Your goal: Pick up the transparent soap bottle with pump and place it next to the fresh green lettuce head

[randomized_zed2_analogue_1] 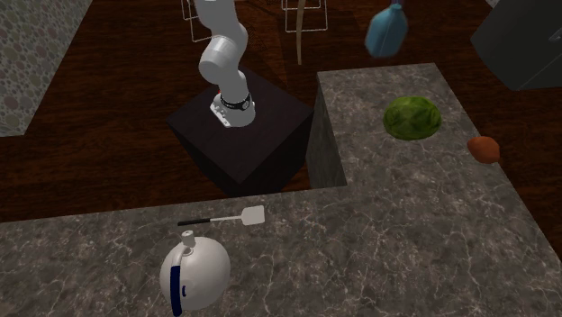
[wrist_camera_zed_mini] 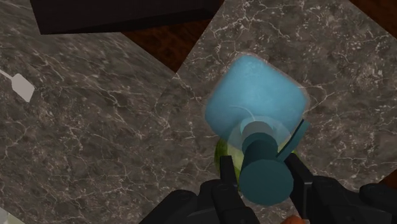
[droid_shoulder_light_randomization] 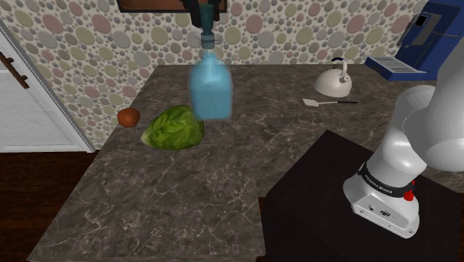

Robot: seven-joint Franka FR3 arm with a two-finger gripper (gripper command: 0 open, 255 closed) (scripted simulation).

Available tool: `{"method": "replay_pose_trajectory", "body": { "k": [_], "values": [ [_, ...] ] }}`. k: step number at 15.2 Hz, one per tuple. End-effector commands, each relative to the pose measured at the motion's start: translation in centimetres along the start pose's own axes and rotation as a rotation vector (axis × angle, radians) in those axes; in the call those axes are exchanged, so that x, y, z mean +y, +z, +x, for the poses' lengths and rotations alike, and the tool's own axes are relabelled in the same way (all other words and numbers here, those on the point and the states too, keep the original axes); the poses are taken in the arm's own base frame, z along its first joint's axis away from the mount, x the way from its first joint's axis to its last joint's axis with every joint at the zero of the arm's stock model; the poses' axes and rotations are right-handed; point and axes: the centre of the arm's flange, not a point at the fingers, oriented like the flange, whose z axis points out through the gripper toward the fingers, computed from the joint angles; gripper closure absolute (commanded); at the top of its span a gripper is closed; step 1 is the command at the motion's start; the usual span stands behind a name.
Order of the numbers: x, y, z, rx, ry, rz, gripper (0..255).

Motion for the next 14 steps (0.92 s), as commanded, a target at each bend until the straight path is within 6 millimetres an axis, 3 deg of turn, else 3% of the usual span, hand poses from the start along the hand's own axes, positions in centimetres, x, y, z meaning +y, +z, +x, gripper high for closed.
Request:
{"method": "replay_pose_trajectory", "body": {
  "k": [1, 14],
  "values": [
    [-0.1, 1.1, 0.0, 0.001, 0.0, 0.001, 255],
    [-1.0, 7.9, -0.7, 0.001, 0.0, 0.001, 255]
  ]
}}
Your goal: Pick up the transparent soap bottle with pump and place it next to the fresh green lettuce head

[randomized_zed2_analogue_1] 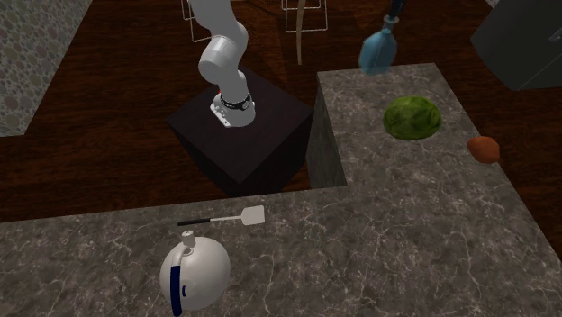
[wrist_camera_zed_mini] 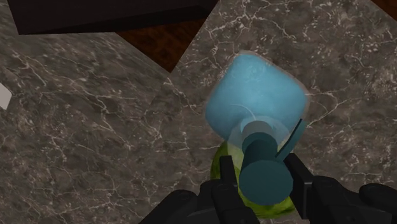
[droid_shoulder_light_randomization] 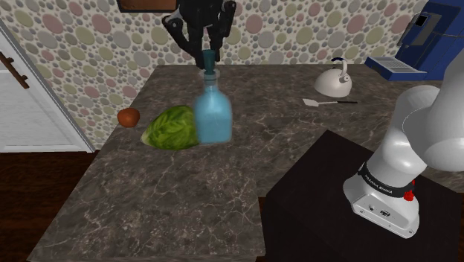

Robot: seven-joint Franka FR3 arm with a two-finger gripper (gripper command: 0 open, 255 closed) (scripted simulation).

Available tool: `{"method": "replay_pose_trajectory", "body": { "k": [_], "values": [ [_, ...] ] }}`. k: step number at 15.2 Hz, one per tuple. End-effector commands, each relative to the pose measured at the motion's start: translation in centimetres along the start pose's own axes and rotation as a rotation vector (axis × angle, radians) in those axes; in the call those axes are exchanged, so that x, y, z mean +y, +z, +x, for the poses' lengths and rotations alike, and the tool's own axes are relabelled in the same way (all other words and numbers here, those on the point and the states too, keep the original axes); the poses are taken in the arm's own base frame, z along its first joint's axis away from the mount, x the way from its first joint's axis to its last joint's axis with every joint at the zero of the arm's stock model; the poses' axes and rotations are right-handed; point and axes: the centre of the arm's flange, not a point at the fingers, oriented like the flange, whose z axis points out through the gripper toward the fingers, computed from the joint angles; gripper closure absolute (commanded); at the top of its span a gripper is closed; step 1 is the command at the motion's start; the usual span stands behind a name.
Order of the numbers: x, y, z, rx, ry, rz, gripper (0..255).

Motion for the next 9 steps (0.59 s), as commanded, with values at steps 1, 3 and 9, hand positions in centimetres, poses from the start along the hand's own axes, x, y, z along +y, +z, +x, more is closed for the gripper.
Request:
{"method": "replay_pose_trajectory", "body": {
  "k": [1, 3, 9],
  "values": [
    [0.0, 1.0, -0.2, 0.001, 0.0, 0.001, 255],
    [-0.2, 2.1, -0.3, 0.001, 0.0, 0.001, 255],
    [-0.5, 5.2, -0.6, 0.001, 0.0, 0.001, 255]
  ]
}}
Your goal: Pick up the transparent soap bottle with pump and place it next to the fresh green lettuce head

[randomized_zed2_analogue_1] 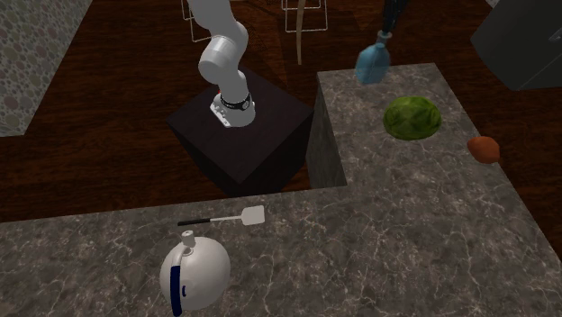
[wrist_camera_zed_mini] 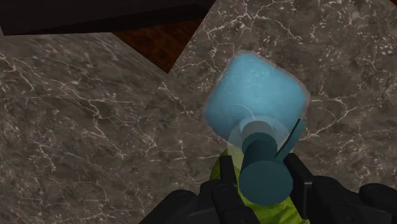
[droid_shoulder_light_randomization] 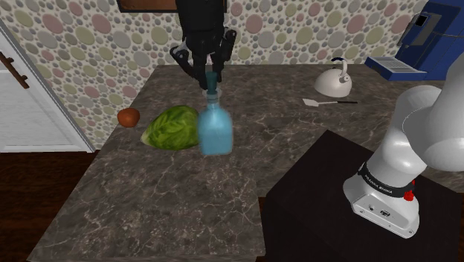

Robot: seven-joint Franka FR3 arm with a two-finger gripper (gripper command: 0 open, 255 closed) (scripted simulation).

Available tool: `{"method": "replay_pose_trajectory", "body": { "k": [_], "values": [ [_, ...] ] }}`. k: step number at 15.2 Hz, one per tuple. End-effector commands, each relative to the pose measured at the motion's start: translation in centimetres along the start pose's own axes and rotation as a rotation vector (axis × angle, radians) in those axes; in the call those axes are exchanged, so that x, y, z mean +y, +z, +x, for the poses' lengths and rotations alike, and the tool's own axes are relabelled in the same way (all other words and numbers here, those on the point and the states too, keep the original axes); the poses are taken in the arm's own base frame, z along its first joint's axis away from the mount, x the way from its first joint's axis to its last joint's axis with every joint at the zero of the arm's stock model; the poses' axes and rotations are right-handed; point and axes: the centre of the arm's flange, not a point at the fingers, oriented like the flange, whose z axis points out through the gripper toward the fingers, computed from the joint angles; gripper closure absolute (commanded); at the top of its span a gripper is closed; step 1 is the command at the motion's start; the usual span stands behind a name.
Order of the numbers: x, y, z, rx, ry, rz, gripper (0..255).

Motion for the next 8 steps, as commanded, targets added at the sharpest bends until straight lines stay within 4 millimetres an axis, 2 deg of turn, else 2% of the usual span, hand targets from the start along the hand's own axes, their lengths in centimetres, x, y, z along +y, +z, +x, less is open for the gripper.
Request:
{"method": "replay_pose_trajectory", "body": {
  "k": [1, 8],
  "values": [
    [-0.2, 1.0, -0.1, 0.001, 0.0, 0.001, 255],
    [-0.7, 4.7, -0.5, 0.001, 0.0, 0.001, 255]
  ]
}}
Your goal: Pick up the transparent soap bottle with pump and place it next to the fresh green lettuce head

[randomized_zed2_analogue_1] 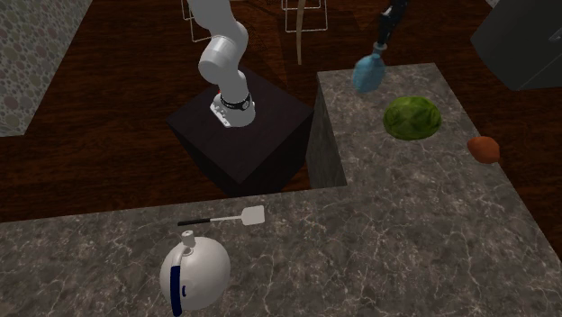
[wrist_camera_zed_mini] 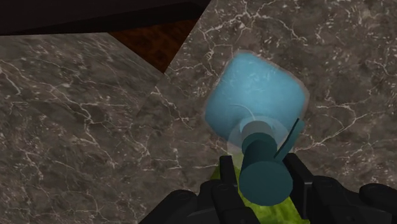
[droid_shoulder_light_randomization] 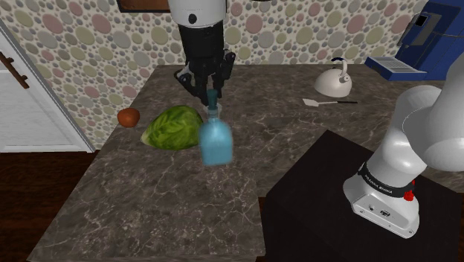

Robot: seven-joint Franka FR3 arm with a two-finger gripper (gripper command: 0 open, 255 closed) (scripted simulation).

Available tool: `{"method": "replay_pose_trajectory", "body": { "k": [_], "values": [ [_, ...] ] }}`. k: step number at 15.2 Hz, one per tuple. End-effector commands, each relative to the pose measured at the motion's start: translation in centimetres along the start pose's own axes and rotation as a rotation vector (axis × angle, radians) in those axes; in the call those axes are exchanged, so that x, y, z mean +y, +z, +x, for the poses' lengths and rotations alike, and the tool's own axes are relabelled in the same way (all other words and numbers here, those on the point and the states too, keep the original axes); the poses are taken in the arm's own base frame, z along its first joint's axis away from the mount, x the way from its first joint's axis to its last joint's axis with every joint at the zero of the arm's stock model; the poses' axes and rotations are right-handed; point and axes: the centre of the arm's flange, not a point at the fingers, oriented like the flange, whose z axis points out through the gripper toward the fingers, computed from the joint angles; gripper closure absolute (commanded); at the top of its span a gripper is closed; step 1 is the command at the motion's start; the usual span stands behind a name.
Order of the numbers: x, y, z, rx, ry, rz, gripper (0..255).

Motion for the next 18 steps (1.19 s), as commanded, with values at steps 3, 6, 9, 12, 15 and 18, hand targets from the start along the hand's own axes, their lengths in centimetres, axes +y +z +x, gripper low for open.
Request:
{"method": "replay_pose_trajectory", "body": {
  "k": [3, 6, 9, 12, 15, 18],
  "values": [
    [-0.2, 2.1, -0.2, 0.001, 0.0, 0.001, 255],
    [-0.4, 3.7, -0.4, 0.001, 0.0, 0.001, 255],
    [-0.6, 5.3, -0.5, 0.001, 0.0, 0.001, 255],
    [-0.8, 6.8, -0.7, 0.001, 0.0, 0.001, 255],
    [-1.0, 8.4, -0.9, 0.001, 0.0, 0.001, 255],
    [-1.2, 10.0, -1.0, 0.001, 0.0, 0.001, 255]
  ]
}}
